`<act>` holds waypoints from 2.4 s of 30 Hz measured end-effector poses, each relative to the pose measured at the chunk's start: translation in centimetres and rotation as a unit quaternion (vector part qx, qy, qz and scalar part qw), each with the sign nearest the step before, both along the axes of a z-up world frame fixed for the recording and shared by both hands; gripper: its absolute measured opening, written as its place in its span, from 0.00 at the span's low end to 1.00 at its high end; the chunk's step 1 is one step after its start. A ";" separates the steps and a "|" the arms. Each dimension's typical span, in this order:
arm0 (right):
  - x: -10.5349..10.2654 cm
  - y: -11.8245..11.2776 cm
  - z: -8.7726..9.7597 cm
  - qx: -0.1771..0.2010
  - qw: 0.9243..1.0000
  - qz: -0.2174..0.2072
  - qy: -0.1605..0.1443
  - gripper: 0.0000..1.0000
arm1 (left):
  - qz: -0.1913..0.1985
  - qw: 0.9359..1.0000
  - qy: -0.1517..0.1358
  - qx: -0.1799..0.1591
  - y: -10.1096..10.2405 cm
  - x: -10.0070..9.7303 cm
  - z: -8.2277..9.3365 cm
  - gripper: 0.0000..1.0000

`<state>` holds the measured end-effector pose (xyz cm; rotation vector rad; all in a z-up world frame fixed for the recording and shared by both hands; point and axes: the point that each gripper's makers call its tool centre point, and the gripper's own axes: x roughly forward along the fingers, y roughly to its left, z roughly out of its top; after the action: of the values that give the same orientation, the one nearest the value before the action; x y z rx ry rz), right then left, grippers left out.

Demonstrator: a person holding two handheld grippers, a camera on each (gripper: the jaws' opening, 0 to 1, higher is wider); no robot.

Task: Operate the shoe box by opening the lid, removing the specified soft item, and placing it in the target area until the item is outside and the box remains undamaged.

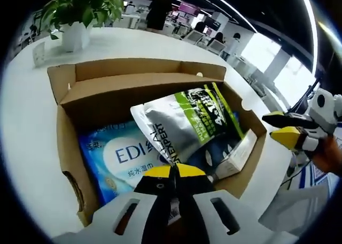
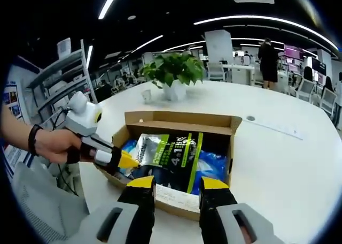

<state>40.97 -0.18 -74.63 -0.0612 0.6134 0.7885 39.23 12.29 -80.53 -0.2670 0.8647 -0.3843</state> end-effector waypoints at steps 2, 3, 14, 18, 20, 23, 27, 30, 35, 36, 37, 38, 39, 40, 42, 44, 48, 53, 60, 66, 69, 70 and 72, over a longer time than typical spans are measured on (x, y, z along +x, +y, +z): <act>0.5 0.2 -0.5 -0.005 1.000 0.000 0.005 0.28 | -0.004 1.000 -0.001 0.005 0.1 0.2 -0.2 0.00; 0.7 0.3 -0.7 -0.010 1.000 0.001 0.007 0.27 | -0.007 1.000 -0.001 0.008 0.1 0.3 -0.3 0.00; 2.1 1.5 -2.5 -0.024 0.999 0.004 0.031 0.24 | -0.012 1.000 -0.001 0.019 0.1 0.3 -0.5 0.00; 3.0 1.9 -3.1 -0.016 0.999 -0.002 0.041 0.23 | -0.012 1.000 -0.001 0.017 0.1 0.4 -0.5 0.00; 3.2 2.0 -3.6 -0.020 0.999 0.000 0.045 0.21 | -0.011 1.000 0.000 0.017 0.1 0.4 -0.5 0.00; 3.5 1.6 -3.6 -0.028 0.998 -0.005 0.048 0.14 | -0.010 1.000 -0.001 0.016 0.2 0.4 -0.5 0.00; 3.4 1.7 -3.7 -0.029 0.998 -0.003 0.051 0.11 | -0.010 1.000 -0.001 0.017 0.2 0.4 -0.4 0.00; 3.3 1.8 -3.7 -0.032 0.998 -0.001 0.053 0.11 | -0.008 1.000 0.000 0.015 0.3 0.5 -0.4 0.00; 3.2 2.0 -3.4 -0.025 0.998 0.003 0.054 0.02 | -0.003 1.000 0.000 0.008 0.7 0.7 -0.3 0.00; 3.3 2.0 -3.3 -0.025 0.998 0.001 0.050 0.00 | -0.002 1.000 -0.001 0.006 0.7 0.8 -0.2 0.00; 3.4 2.0 -3.2 -0.023 0.999 0.001 0.049 0.00 | 0.003 1.000 -0.003 0.004 0.8 0.7 0.1 0.00; 3.4 2.2 -3.0 -0.014 0.999 -0.001 0.052 0.00 | 0.005 1.000 -0.004 0.002 0.8 0.7 0.2 0.00; 3.3 2.3 -2.9 -0.012 0.999 0.000 0.051 0.00 | 0.008 1.000 -0.005 0.002 0.8 0.7 0.4 0.00; 3.3 2.3 -2.7 -0.011 0.999 0.002 0.048 0.00 | 0.008 1.000 -0.006 0.002 0.8 0.6 0.6 0.00; 3.4 2.4 -2.4 -0.008 0.999 0.002 0.045 0.00 | 0.009 1.000 -0.008 0.002 0.8 0.6 0.9 0.00; 3.3 2.3 -1.9 -0.001 0.999 0.000 0.043 0.00 | 0.012 1.000 -0.013 -0.001 0.8 0.5 1.5 0.00; 3.2 2.2 -0.8 0.010 0.999 -0.002 0.033 0.00 | 0.015 1.000 -0.024 -0.001 0.6 0.5 2.6 0.00; 2.9 1.6 0.4 0.018 1.000 -0.001 0.020 0.00 | 0.013 0.999 -0.034 0.001 0.2 0.7 3.5 0.00; 2.2 0.4 2.2 0.028 1.000 -0.004 0.004 0.00 | 0.005 0.999 -0.054 0.002 -1.1 0.5 5.3 0.00; 1.8 -1.0 3.1 0.033 0.999 -0.009 -0.006 0.00 | -0.007 0.998 -0.063 0.002 -2.0 0.8 5.5 0.00; 1.8 -1.9 3.2 0.037 0.999 -0.016 -0.007 0.00 | -0.016 0.998 -0.067 0.005 -2.8 0.9 5.8 0.00; 1.7 -2.2 3.3 0.038 0.999 -0.019 -0.009 0.00 | -0.018 0.998 -0.068 0.005 -3.0 0.9 5.9 0.00; 1.5 -2.8 3.5 0.038 0.999 -0.023 -0.009 0.00 | -0.025 0.997 -0.071 0.007 -3.6 1.0 6.2 0.00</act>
<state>42.50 -2.97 -71.14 0.0161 0.5642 0.7647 40.26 8.66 -74.30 -0.2027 0.7350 -0.4378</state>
